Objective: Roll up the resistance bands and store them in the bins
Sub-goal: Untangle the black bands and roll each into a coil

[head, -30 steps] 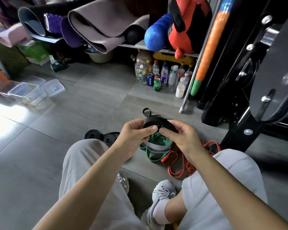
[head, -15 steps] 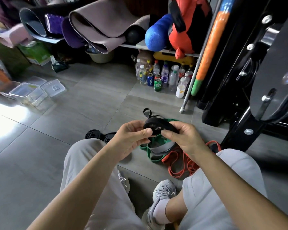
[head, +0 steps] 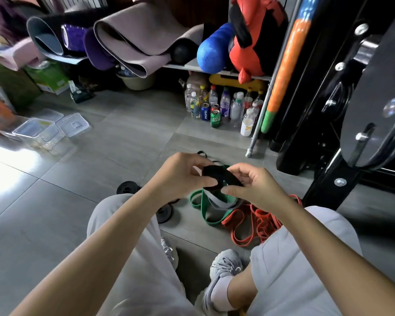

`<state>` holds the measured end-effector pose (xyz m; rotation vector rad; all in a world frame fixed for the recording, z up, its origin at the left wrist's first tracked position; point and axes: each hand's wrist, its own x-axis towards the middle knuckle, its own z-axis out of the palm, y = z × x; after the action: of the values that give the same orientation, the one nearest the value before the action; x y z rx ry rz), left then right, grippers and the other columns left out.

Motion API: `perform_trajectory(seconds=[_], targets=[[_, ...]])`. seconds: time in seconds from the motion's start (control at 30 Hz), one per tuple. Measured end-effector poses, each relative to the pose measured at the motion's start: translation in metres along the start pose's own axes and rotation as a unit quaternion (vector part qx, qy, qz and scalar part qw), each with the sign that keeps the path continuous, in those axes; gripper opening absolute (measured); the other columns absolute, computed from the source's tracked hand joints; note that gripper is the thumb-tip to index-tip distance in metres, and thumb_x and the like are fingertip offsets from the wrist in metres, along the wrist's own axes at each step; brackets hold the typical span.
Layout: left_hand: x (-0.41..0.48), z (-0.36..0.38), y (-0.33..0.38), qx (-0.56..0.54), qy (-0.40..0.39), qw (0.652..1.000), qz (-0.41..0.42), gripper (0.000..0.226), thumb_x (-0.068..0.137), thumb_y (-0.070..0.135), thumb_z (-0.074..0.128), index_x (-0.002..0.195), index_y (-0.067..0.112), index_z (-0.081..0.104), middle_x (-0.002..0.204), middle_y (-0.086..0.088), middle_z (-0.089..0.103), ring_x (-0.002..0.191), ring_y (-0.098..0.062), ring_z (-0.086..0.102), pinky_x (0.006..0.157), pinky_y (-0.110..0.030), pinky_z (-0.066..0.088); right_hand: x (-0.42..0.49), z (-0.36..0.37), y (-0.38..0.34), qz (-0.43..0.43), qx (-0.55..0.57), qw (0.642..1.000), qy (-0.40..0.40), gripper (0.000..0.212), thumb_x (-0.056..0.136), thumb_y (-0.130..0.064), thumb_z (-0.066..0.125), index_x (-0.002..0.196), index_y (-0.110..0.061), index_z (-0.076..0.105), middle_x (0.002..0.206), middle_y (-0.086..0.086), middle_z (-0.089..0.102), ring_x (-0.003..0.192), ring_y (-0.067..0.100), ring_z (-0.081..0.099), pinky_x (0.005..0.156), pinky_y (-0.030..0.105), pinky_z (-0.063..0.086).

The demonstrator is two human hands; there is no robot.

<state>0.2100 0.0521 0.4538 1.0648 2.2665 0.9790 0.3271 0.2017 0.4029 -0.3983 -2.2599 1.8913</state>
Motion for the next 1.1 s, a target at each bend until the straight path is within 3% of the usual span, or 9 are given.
perform_trajectory(seconds=[0.1,0.23,0.3,0.43,0.53,0.63,0.8,0.93,1.1], targets=[[-0.003,0.008,-0.006,-0.151,0.025,0.988,-0.003,0.024,0.079,0.002,0.07,0.095,0.019,0.067,0.066,0.017,0.065,0.051,0.004,0.057,0.05,-0.006,0.04,-0.001,0.004,0.006,-0.009,0.041,0.999,0.012,0.035,0.073,0.01,0.07,0.096,-0.016,0.067,0.082,-0.009,0.073,0.079,0.0,0.066,0.075,0.014,0.051],[-0.004,0.025,-0.022,-0.4,0.059,0.914,-0.037,0.028,0.075,0.005,0.067,0.102,0.008,0.064,0.089,-0.009,0.069,0.076,-0.014,0.067,0.065,-0.02,0.053,0.004,0.013,0.009,-0.038,0.086,0.995,0.044,0.038,0.074,0.014,0.066,0.096,-0.017,0.065,0.08,-0.014,0.072,0.081,0.0,0.068,0.075,0.014,0.051],[-0.005,0.03,-0.026,-0.428,0.049,0.9,-0.059,0.028,0.078,0.004,0.065,0.105,0.007,0.062,0.094,-0.011,0.067,0.076,-0.015,0.067,0.064,-0.021,0.054,0.006,0.015,0.01,-0.046,0.052,0.996,0.057,0.033,0.075,0.011,0.068,0.091,-0.018,0.066,0.081,-0.011,0.071,0.076,-0.001,0.068,0.073,0.013,0.052],[0.0,0.016,-0.025,-0.076,0.024,0.997,-0.022,0.035,0.081,0.012,0.071,0.112,0.024,0.06,0.111,0.006,0.063,0.08,-0.014,0.065,0.07,-0.025,0.053,0.01,0.01,0.012,-0.026,-0.09,0.995,0.021,0.021,0.073,-0.016,0.076,0.092,-0.024,0.072,0.089,0.006,0.074,0.087,0.02,0.07,0.083,0.043,0.056],[0.003,0.005,-0.015,0.151,-0.019,0.987,0.048,0.038,0.08,0.024,0.072,0.116,0.025,0.062,0.1,0.012,0.06,0.089,-0.014,0.058,0.081,-0.03,0.047,0.011,0.008,0.009,-0.019,-0.191,0.981,-0.004,0.025,0.073,-0.023,0.074,0.098,-0.022,0.071,0.084,0.004,0.074,0.08,0.022,0.071,0.076,0.049,0.055],[0.006,-0.001,-0.005,0.2,-0.012,0.977,0.067,0.026,0.082,0.022,0.068,0.108,0.021,0.066,0.094,0.005,0.066,0.09,-0.016,0.06,0.081,-0.029,0.047,0.013,0.007,0.004,-0.027,-0.181,0.983,0.004,0.02,0.075,-0.019,0.075,0.094,-0.024,0.071,0.082,0.003,0.074,0.077,0.022,0.071,0.075,0.047,0.055],[0.005,0.0,-0.008,0.014,0.068,0.997,0.028,0.022,0.079,0.01,0.071,0.098,0.022,0.067,0.084,0.011,0.067,0.085,-0.006,0.066,0.073,-0.014,0.047,0.012,0.004,0.001,-0.011,-0.025,1.0,0.007,0.034,0.073,0.003,0.075,0.092,-0.023,0.066,0.088,0.011,0.073,0.078,0.014,0.068,0.078,0.028,0.055],[0.002,0.009,-0.01,-0.145,0.104,0.984,0.001,0.022,0.079,0.0,0.069,0.098,0.012,0.067,0.077,0.01,0.066,0.062,0.008,0.061,0.053,-0.005,0.042,0.011,0.005,0.003,-0.026,0.018,0.999,0.024,0.034,0.074,0.005,0.072,0.093,-0.023,0.067,0.083,-0.01,0.073,0.081,0.006,0.069,0.079,0.021,0.055],[0.002,0.015,-0.017,-0.347,0.082,0.934,-0.029,0.023,0.079,-0.009,0.063,0.093,0.01,0.063,0.081,0.0,0.069,0.07,-0.006,0.067,0.062,-0.013,0.051,0.014,0.007,0.0,-0.049,0.034,0.997,0.047,0.039,0.077,0.009,0.068,0.092,-0.026,0.067,0.082,-0.009,0.072,0.08,0.005,0.068,0.082,0.022,0.054]])
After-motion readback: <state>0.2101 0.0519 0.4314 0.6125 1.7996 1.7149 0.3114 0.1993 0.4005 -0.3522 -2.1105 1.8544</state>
